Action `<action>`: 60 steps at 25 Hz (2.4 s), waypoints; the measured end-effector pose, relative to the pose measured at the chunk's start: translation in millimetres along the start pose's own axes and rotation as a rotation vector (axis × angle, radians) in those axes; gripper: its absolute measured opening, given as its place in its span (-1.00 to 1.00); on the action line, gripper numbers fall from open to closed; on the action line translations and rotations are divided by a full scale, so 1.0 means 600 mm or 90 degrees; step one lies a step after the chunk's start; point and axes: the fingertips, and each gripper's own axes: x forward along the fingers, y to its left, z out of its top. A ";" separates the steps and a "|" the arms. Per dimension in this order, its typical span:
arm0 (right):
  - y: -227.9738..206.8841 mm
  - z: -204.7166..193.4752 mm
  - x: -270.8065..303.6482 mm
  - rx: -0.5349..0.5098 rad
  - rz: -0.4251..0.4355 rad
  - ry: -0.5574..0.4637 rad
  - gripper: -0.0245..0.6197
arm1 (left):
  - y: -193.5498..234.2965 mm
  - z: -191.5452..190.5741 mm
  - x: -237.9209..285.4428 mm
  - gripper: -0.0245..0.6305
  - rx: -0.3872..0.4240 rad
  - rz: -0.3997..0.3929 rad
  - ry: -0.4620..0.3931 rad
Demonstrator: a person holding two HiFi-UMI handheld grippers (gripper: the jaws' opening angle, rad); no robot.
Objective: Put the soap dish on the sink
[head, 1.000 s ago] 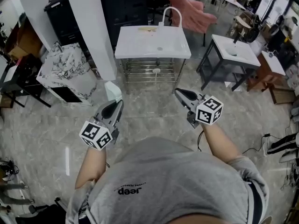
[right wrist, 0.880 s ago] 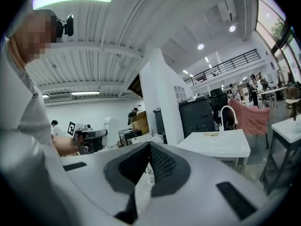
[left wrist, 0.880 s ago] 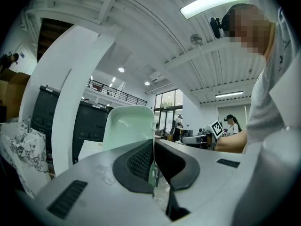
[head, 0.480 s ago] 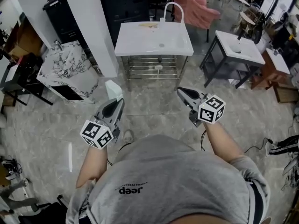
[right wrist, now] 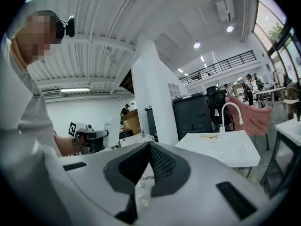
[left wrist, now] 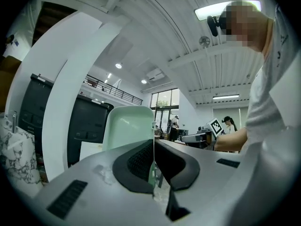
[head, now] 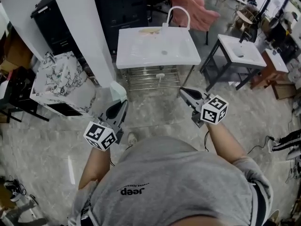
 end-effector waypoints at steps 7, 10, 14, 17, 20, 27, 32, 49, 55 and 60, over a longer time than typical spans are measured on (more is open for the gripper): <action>-0.035 0.072 0.222 -0.003 -0.024 -0.013 -0.76 | 0.227 0.057 0.032 -0.87 0.010 -0.041 0.010; -0.051 0.092 0.307 0.002 -0.024 -0.015 -0.76 | 0.312 0.072 0.043 -0.87 0.013 -0.045 0.012; -0.073 0.110 0.382 0.001 -0.022 -0.006 -0.76 | 0.388 0.085 0.058 -0.87 0.013 -0.049 0.017; -0.096 0.118 0.418 0.006 -0.026 -0.004 -0.76 | 0.430 0.091 0.077 -0.87 0.012 -0.051 0.017; -0.119 0.117 0.445 0.010 -0.024 0.004 -0.76 | 0.463 0.089 0.100 -0.87 0.005 -0.054 0.021; -0.223 0.115 0.474 0.041 -0.022 0.008 -0.76 | 0.507 0.075 0.174 -0.87 -0.010 -0.040 0.037; -0.330 0.120 0.531 0.045 0.022 0.014 -0.76 | 0.550 0.060 0.260 -0.87 -0.003 -0.003 0.044; -0.651 0.210 0.645 0.030 0.155 0.023 -0.76 | 0.651 0.058 0.593 -0.87 0.015 0.102 0.072; -0.694 0.206 0.672 0.038 0.137 0.019 -0.76 | 0.697 0.046 0.643 -0.87 0.019 0.083 0.093; -0.698 0.205 0.697 0.033 0.096 0.029 -0.76 | 0.751 0.039 0.659 -0.87 0.035 0.041 0.114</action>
